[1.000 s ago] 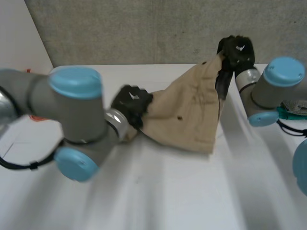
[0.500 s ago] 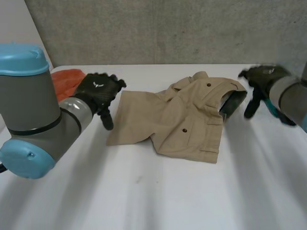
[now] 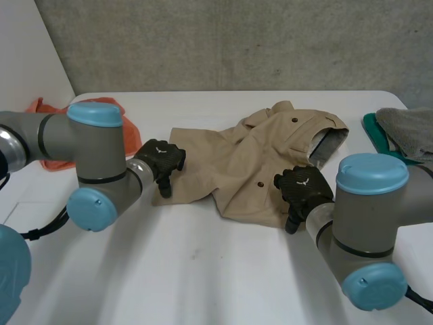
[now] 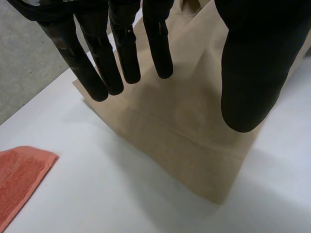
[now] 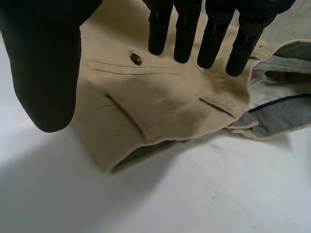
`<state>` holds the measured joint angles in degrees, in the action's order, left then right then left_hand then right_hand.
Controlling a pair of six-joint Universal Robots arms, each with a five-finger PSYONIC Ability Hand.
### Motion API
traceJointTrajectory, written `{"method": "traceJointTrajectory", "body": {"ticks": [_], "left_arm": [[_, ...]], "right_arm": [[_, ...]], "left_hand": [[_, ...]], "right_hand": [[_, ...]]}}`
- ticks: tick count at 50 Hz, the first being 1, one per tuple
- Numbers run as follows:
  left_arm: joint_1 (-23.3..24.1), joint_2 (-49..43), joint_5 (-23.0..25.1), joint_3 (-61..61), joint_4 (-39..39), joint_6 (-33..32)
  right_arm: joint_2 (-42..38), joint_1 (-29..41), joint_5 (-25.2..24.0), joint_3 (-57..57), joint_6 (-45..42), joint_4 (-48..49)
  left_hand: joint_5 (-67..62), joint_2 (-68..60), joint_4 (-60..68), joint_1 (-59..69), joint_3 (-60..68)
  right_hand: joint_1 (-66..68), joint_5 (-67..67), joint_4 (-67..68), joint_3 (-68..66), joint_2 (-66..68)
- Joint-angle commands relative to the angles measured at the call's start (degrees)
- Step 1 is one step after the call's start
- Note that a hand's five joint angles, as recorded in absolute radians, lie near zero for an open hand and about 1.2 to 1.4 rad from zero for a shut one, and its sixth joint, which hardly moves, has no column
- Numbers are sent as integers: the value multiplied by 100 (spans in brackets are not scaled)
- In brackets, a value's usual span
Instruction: Fold the laundry.
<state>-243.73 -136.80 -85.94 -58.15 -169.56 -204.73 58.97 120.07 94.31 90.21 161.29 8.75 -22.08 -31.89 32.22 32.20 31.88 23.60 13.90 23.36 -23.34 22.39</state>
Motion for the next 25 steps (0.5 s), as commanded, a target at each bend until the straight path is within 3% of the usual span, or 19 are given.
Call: {"method": "traceJointTrajectory", "body": {"ticks": [1,4,6,9,16,25], "left_arm": [[142,-224,-213,190,195,-41],[203,-312,-213,234,221,-85],[221,-338,-222,269,221,-103],[238,-304,-239,304,212,-111],[256,223,-468,349,212,-85],[177,2578,-731,296,-323,134]], "right_arm": [[-350,-63,35,-232,-239,153],[-447,-80,35,-267,-239,162],[-482,-98,43,-276,-239,170],[-448,-133,17,-285,-239,223],[-97,-142,-9,-355,-203,179],[1468,-388,-238,-1444,51,-426]], "left_hand": [[-790,-809,776,778,809],[-1377,-1396,1363,1365,1397],[-2468,-2487,2454,2457,2488],[-4783,-4802,4769,4772,4803],[-4792,-4811,4778,4780,4812],[-4792,-4811,4778,4780,4812]], "right_hand": [[1027,997,1051,-1053,1149],[1683,1653,1707,-1709,1804],[2773,2743,2797,-2799,2894],[5628,5598,5652,-5654,5749],[5640,5610,5664,-5666,5761],[5640,5610,5664,-5666,5761]]}}
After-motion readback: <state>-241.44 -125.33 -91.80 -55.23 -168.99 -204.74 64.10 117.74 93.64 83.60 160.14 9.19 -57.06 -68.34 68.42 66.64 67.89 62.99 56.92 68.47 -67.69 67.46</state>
